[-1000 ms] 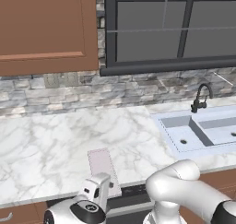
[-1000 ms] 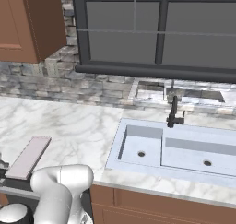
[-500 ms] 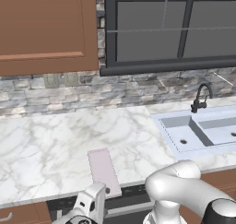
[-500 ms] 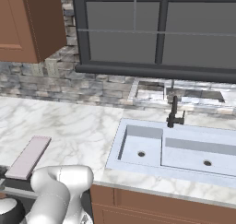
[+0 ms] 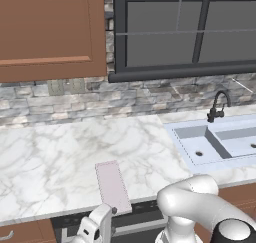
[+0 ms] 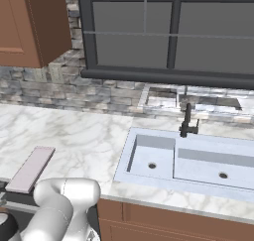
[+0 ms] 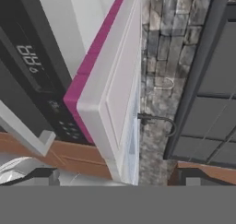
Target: The ice cube tray has been filled with water. Take the tray and place it in the freezer to make ice. Close the freezer door after placing the tray.
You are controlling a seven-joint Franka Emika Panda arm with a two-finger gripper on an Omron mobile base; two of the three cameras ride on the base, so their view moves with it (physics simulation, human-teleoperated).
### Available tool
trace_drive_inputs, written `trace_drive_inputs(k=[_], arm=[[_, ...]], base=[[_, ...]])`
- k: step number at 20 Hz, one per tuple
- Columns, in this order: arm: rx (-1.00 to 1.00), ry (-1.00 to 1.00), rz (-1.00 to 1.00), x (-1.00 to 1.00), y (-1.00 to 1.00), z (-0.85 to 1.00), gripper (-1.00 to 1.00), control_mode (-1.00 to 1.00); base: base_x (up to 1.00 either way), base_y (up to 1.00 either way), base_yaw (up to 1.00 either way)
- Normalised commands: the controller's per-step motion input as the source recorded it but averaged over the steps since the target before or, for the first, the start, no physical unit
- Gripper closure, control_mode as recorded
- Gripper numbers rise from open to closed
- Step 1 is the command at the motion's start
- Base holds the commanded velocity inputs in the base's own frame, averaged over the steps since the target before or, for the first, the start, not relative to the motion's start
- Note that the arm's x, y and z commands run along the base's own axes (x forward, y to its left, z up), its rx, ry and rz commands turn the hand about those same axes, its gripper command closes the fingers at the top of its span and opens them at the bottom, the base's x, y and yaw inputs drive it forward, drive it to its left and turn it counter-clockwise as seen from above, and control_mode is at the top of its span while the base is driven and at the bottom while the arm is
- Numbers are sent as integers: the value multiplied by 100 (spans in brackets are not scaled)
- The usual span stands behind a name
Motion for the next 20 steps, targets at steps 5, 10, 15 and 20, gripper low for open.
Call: trace_drive_inputs(k=[5,10,15,20], arm=[[0,-14,0,0,0,0,-100,-100],[0,-11,0,5,0,0,-100,-100],[0,-7,2,9,0,-1,-100,-100],[0,0,4,8,0,-5,-100,-100]], base=[[0,0,0],[0,0,0],[0,0,0],[0,0,0]])
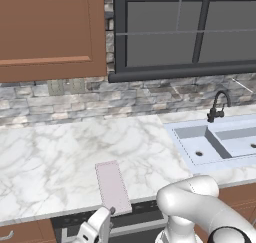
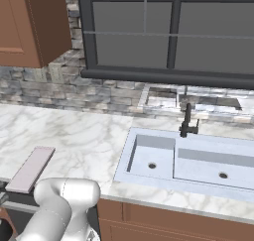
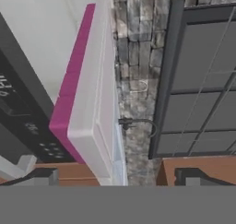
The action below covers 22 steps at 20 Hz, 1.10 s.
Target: The ice cube tray has been filled with water. Take the tray and place it in the freezer to make ice. Close the freezer door after placing the tray.
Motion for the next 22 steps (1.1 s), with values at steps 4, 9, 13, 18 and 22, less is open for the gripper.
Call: trace_drive_inputs(k=[4,9,13,18,22], arm=[[0,0,6,7,0,-21,-100,-100],[0,0,7,12,-2,-13,-100,-100],[0,0,8,13,-6,-12,-100,-100],[0,0,9,12,-5,-17,-100,-100],[0,0,9,9,-3,-10,-100,-100]], base=[[0,0,0],[0,0,0],[0,0,0],[0,0,0],[0,0,0]])
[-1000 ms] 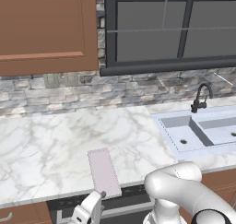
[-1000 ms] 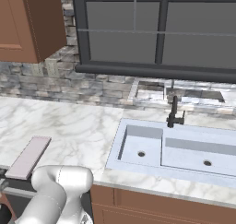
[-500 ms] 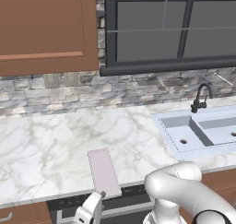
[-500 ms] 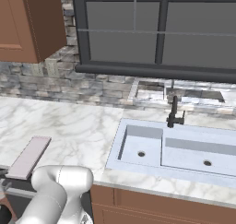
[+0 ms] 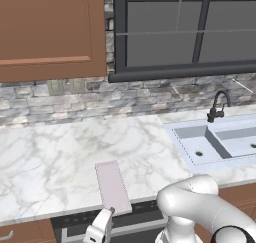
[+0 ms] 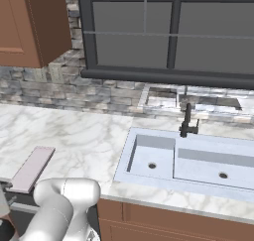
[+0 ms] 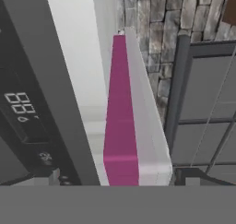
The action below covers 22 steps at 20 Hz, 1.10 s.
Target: The ice cube tray has been filled with water. Take the tray and place it in the freezer to make ice. Close the freezer door after placing the tray.
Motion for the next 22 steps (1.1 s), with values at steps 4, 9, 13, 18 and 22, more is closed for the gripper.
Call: trace_drive_inputs(k=[4,9,13,18,22], arm=[[0,0,8,11,0,-5,-100,-100],[0,0,8,7,-5,0,-100,-100],[0,0,8,7,-4,0,-100,-100],[0,0,8,5,-2,0,100,-100],[0,0,8,2,0,0,100,-100]], base=[[0,0,0],[0,0,0],[0,0,0],[0,0,0],[0,0,0]])
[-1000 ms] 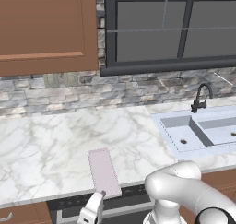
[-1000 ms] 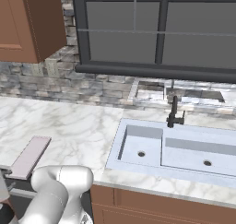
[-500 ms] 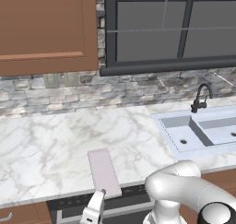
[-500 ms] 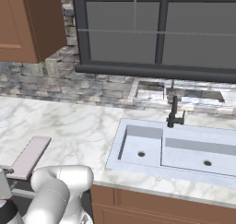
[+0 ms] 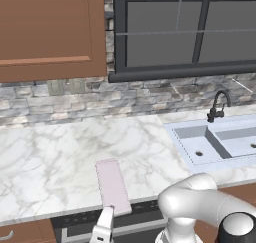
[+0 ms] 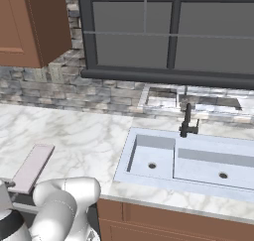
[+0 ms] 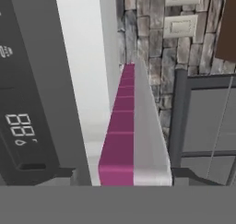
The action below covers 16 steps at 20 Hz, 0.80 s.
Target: The ice cube tray has been filled with water. Take the tray and place it in the freezer to make ice. Close the freezer door after placing the tray.
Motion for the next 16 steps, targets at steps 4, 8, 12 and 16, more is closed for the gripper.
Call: trace_drive_inputs(k=[4,8,12,16], arm=[[0,0,5,0,0,0,100,-100],[0,0,2,0,-1,0,100,-100],[0,-6,0,-14,-1,15,100,-100],[0,-15,0,-35,0,57,100,-100]], base=[[0,0,0],[0,0,0],[0,0,0],[0,0,0]])
